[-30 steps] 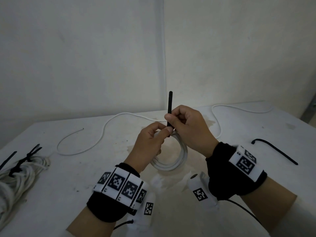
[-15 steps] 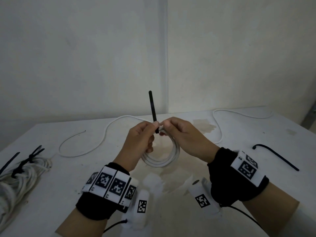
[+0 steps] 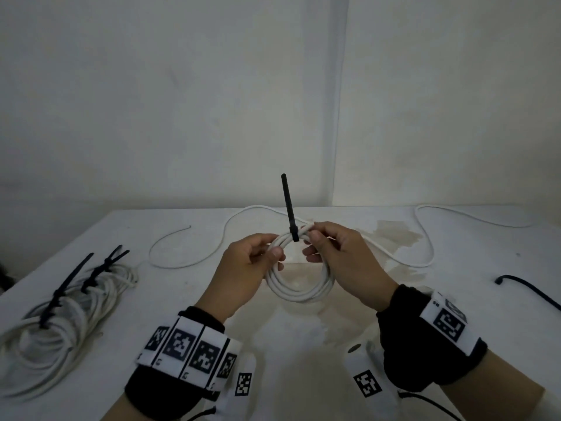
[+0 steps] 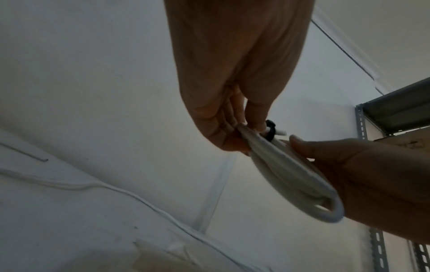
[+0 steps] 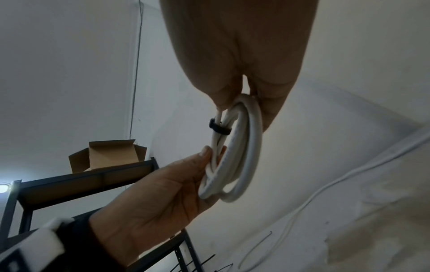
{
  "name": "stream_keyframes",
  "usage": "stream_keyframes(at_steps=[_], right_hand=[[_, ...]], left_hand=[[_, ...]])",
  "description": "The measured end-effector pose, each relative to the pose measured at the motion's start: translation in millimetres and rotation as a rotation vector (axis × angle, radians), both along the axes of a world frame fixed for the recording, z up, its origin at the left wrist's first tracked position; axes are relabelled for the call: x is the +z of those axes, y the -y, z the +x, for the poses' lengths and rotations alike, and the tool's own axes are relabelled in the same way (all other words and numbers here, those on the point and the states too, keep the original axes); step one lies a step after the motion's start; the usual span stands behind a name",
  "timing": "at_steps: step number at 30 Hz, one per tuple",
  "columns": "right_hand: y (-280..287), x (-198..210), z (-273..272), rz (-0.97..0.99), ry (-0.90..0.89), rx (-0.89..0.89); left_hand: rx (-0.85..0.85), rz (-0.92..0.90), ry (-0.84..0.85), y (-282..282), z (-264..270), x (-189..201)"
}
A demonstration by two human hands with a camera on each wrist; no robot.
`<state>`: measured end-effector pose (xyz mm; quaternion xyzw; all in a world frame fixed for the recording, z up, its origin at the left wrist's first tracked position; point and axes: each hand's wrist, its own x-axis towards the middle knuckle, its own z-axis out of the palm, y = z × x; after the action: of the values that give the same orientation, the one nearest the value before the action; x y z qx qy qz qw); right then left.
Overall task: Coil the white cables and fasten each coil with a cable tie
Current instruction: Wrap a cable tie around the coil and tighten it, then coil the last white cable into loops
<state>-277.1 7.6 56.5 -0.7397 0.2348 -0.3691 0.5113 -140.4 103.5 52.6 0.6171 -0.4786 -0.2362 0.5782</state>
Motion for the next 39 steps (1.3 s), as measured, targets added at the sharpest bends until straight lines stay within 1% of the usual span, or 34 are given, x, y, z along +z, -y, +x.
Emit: stream_keyframes(at_steps=[4,7,8,10,12,13,17,21,24,29,33,39], right_hand=[[-12,-5,12,-0.067,-0.078,0.013],[-17,-8,26,-0.072,-0.074,-0.036],[-18,-10,32,-0.062,-0.080,-0.048],[-22,-14,43,-0.066,-0.101,-0.049],[-28,-17,54,-0.103,-0.125,-0.033],[-31,-20,60,-0.115,-0.134,-0.022],[-39,-26,83,-0.123,-0.156,0.019],[-44,-31,104,-0.165,-0.215,0.112],[-47,-37,123,-0.203,-0.291,0.178],[-44,-46,153,-0.157,-0.402,0.309],[-46,-51,177,-0.106,-0.475,0.381],[-41,-54,201,0.012,-0.590,0.470]], left_hand=[[0.097,-0.003,0.058,-13,17,-3],[0.136,0.023,0.081,-25,24,-7],[0.153,0.033,0.110,-29,25,-9],[0.189,0.049,0.217,-34,31,-13],[0.216,0.062,0.310,-40,40,-15],[0.224,0.070,0.332,-43,45,-15],[0.246,0.123,0.353,-54,66,-19],[0.299,0.182,0.384,-63,86,-25],[0.355,0.276,0.427,-66,101,-29],[0.434,0.420,0.399,-72,125,-30],[0.450,0.561,0.524,-70,149,-30],[0.419,0.818,0.707,-57,179,-37]])
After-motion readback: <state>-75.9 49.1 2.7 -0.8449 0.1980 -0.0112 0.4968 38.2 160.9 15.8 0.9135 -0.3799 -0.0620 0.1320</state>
